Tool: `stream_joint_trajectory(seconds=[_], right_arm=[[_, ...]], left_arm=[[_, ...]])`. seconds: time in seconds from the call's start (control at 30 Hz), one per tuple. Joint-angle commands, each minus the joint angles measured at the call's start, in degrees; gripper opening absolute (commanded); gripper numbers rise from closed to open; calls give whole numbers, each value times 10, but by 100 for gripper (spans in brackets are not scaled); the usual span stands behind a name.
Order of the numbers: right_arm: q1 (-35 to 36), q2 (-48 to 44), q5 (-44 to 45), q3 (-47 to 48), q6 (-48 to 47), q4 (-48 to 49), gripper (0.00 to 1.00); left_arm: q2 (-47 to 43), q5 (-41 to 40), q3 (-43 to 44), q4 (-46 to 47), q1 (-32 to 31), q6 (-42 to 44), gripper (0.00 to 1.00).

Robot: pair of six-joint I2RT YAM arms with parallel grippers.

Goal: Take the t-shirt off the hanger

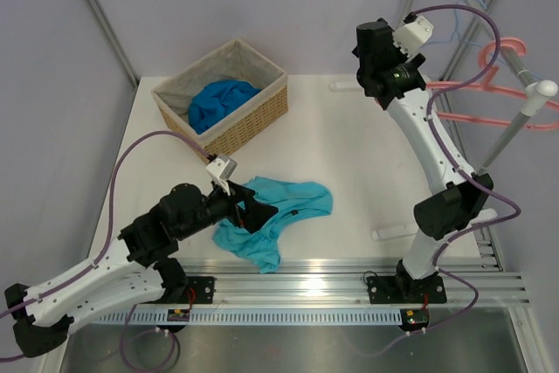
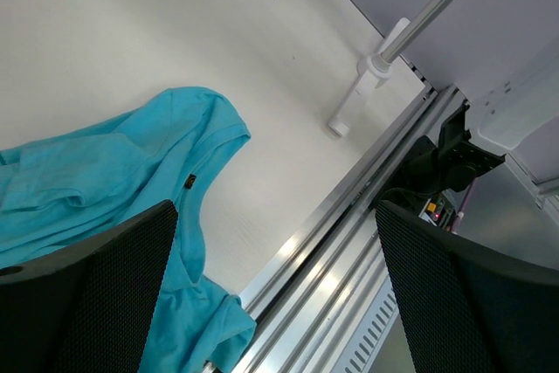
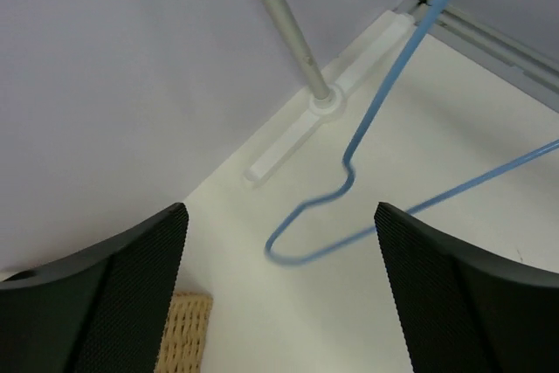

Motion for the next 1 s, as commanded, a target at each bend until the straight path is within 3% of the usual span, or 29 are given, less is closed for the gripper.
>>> stream_joint_trajectory(seconds=[0.0, 0.13, 0.23, 0.37, 0.47, 0.57, 0.67, 0.77, 0.97], right_arm=[[-3, -91, -95, -25, -123, 117, 98], [-3, -133, -205, -55, -179, 122, 99], [-2, -153, -313, -58, -220, 87, 99], [-3, -178, -388, -60, -238, 22, 100], [1, -216, -549, -88, -249, -6, 99], [67, -244, -560, -124, -306, -17, 100], [150, -232, -470, -111, -336, -79, 99], [161, -267, -484, -161, -317, -71, 100], [161, -386, -518, -263, -306, -35, 100]], left_arm=[[-15, -51, 17, 12, -3, 23, 99], [-24, -100, 16, 3, -3, 18, 99], [-34, -133, 3, 3, -3, 6, 99], [-36, -159, -7, -7, -3, 5, 99], [-24, -216, -5, -37, -3, 7, 99], [-22, -249, -9, -49, -3, 10, 99], [-4, -267, -12, -58, -3, 2, 99], [42, -261, -15, -67, -3, -14, 99], [224, -284, 12, -127, -3, 5, 99]])
